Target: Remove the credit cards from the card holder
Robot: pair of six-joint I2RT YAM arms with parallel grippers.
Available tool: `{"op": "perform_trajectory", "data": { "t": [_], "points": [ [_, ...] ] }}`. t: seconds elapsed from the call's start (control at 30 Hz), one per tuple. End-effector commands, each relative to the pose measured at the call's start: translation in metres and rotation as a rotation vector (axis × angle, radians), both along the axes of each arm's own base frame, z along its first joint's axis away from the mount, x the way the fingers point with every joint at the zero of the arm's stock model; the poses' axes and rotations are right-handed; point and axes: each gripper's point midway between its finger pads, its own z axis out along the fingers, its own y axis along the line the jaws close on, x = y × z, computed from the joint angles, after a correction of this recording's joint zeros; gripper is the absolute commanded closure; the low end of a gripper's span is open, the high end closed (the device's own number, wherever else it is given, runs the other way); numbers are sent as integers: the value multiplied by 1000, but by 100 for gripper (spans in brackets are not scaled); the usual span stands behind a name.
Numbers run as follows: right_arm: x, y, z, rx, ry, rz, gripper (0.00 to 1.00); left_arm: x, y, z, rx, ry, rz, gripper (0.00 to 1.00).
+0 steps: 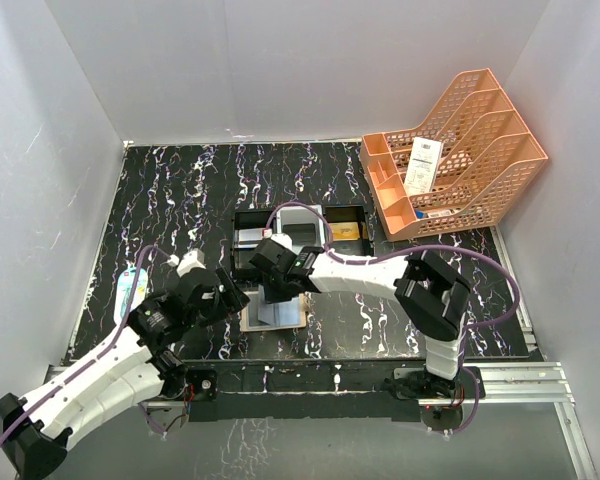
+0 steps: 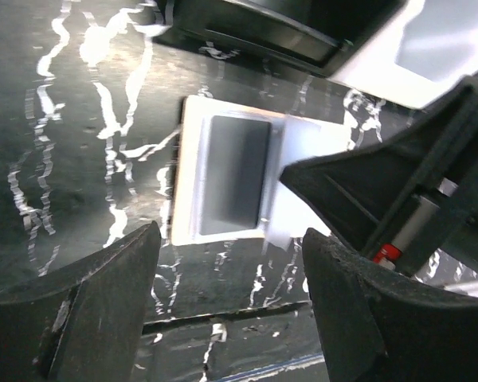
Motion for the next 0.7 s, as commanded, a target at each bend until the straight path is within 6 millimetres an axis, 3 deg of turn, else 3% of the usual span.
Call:
{"op": "perform_trajectory", "data": {
  "t": [0.0,0.33,0.67],
  "points": [
    [7,14,22,120,-19,-14,100,4,-34,5,-107,-39,-135,29],
    [6,9,20,178,17,-25,100,9,-62,-15,-169,7,-203,38],
    [5,2,21,274,70,-40,100,14,-73,-24,-160,28,-233,47]
  ]
}}
